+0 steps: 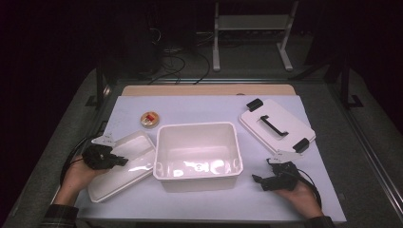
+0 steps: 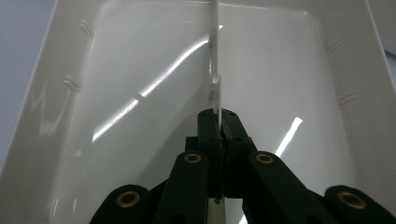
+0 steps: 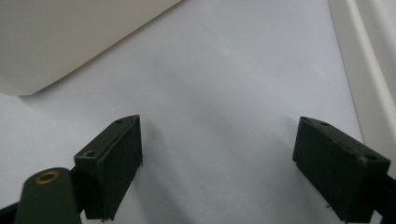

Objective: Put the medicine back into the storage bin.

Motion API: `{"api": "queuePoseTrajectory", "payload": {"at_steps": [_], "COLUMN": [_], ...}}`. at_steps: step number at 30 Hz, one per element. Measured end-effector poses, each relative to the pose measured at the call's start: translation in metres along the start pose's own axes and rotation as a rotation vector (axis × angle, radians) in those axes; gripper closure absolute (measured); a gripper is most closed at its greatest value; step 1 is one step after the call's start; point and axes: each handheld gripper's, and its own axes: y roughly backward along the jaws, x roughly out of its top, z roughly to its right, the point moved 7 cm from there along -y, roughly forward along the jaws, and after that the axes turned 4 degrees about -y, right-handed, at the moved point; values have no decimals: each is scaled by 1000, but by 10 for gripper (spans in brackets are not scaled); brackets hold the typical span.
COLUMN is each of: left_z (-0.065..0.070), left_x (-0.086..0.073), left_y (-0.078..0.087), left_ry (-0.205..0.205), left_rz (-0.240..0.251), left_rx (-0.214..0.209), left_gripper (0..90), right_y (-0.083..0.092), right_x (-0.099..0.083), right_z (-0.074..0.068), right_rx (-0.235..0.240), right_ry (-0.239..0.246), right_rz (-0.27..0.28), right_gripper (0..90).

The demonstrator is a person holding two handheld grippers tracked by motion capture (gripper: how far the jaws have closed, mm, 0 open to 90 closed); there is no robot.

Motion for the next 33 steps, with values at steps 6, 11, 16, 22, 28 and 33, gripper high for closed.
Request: {"api": "queuePoseTrajectory", "payload": {"at_steps": [6,11,16,22,28,33], "left_z": [1,1,0,-3,-14,-23], "left_x": [-6,-9,-8,1,21,42], "left_y": [-5,-7,-2,12,27,34], "left_ry": [2,-1,-2,14,34,39], "left_rz": [-18,-27,-14,-12,-14,-17], "left_rx": [-1,-7,16,48,82,99], "left_gripper": [886,885,762,558,409,284], "right_y": [0,0,0,0,0,0], "right_x": [0,0,0,0,0,0], "right_z": [0,0,0,0,0,0], "right_rx": [0,0,0,0,0,0], "right_ry": [1,1,1,-1,0,0], "right_rz": [0,0,0,1,1,1], "right_gripper": [150,149,149,150,149,149]}}
